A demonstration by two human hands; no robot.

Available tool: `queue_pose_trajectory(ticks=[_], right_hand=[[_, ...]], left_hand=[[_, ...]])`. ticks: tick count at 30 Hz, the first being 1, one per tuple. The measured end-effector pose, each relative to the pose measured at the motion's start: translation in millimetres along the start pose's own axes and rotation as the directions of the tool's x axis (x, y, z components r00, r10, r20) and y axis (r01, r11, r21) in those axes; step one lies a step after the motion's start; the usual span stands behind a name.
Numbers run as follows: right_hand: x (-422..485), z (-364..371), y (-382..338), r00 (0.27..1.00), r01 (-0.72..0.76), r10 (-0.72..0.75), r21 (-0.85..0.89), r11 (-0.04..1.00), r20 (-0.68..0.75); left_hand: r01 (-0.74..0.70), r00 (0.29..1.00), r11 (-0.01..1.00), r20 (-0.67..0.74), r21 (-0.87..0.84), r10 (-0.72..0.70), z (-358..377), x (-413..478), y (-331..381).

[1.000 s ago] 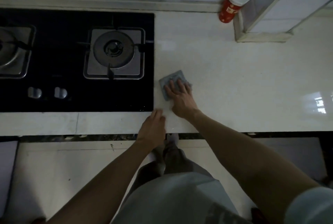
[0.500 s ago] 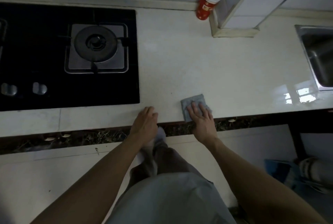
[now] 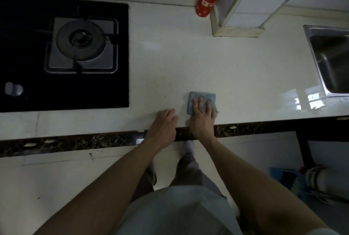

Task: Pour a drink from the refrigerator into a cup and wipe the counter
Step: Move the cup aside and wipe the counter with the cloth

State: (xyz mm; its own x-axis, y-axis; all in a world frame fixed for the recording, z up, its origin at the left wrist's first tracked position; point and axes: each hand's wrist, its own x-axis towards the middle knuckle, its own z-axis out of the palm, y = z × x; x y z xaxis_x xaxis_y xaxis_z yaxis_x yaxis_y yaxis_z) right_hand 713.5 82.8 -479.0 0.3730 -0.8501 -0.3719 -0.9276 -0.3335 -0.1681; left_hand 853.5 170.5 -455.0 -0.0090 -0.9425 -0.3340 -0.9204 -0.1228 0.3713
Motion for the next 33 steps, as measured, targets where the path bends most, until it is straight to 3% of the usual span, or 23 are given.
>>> queue_pose_trajectory(ticks=[7, 11, 15, 19, 24, 33], right_hand=[[82, -32, 22, 0.953, 0.297, -0.29, -0.073, 0.952, 0.092], [130, -51, 40, 0.928, 0.37, -0.366, -0.046, 0.928, 0.07], [181, -73, 81, 0.926, 0.376, -0.375, -0.044, 0.925, 0.04], [225, -102, 153, 0.957, 0.288, -0.288, 0.007, 0.958, 0.018], [244, -134, 270, 0.999, 0.032, -0.03, 0.071, 0.997, -0.031], [164, -139, 442, 0.945, -0.307, 0.314, 0.085, 0.948, -0.088]], left_hand=[[-0.069, 0.997, 0.996, 0.016, -0.06, 0.07, 2, 50, 52], [-0.005, 1.0, 1.0, 0.007, -0.025, 0.005, 5, 89, 89], [-0.032, 0.999, 0.999, 0.003, 0.009, 0.032, 7, 124, 126], [-0.085, 0.992, 0.993, 0.104, 0.086, 0.076, 13, 152, 164], [-0.07, 0.989, 0.997, 0.13, 0.025, 0.066, 26, 162, 188], [-0.022, 0.989, 1.0, 0.145, -0.001, 0.022, 31, 165, 189]])
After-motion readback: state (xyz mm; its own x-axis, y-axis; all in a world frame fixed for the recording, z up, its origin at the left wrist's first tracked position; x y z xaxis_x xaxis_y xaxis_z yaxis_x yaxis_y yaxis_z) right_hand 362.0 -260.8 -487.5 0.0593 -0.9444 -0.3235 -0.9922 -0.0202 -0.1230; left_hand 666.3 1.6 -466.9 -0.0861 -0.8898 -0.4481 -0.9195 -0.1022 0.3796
